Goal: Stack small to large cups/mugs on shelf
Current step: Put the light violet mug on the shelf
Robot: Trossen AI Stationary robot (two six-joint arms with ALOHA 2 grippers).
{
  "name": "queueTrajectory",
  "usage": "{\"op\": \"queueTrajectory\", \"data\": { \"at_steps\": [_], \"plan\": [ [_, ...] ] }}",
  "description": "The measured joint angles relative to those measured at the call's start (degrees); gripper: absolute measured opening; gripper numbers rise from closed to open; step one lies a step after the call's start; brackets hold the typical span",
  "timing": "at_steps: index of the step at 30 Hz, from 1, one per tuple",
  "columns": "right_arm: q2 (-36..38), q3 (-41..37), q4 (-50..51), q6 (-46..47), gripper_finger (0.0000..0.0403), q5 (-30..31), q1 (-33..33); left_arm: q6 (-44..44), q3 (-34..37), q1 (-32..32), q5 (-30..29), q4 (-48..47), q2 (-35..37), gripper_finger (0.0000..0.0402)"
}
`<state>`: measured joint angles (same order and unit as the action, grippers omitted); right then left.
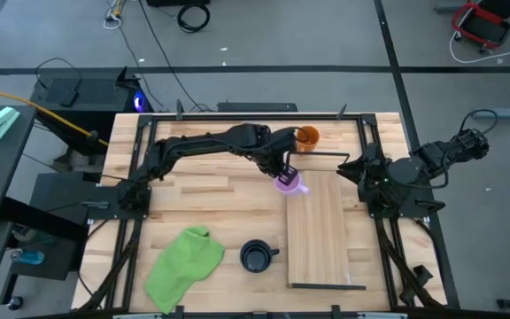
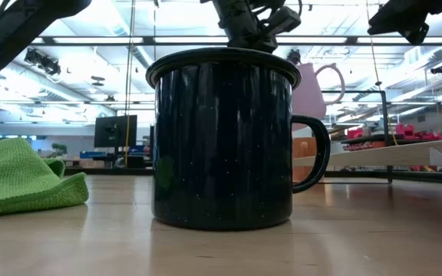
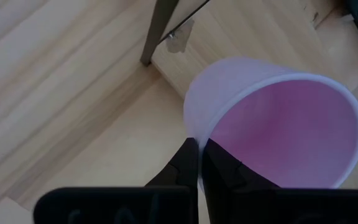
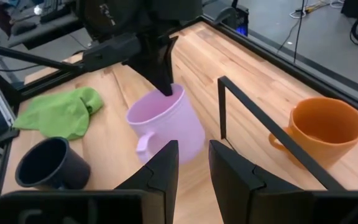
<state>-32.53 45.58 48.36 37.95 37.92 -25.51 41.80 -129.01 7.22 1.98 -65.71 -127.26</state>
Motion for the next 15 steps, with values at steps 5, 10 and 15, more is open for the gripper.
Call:
{"op": "queueTrajectory", "data": {
  "at_steps": [5,10,15],
  "plan": [
    [0.0,0.0,0.1,0.0,0.0096,0.0,0.0,-0.2,0.0,-0.5,0.0,0.3,0.0,0.0011],
    [0.0,0.0,0.1,-0.1,0.0096,0.0,0.0,-0.3,-0.1,-0.7,0.0,0.8,-0.7,0.0011],
    [0.0,0.0,0.1,-0.4,0.0096,0.2,0.0,-0.4,0.0,-1.2,1.7,2.1,-2.8,0.0011]
  ]
}}
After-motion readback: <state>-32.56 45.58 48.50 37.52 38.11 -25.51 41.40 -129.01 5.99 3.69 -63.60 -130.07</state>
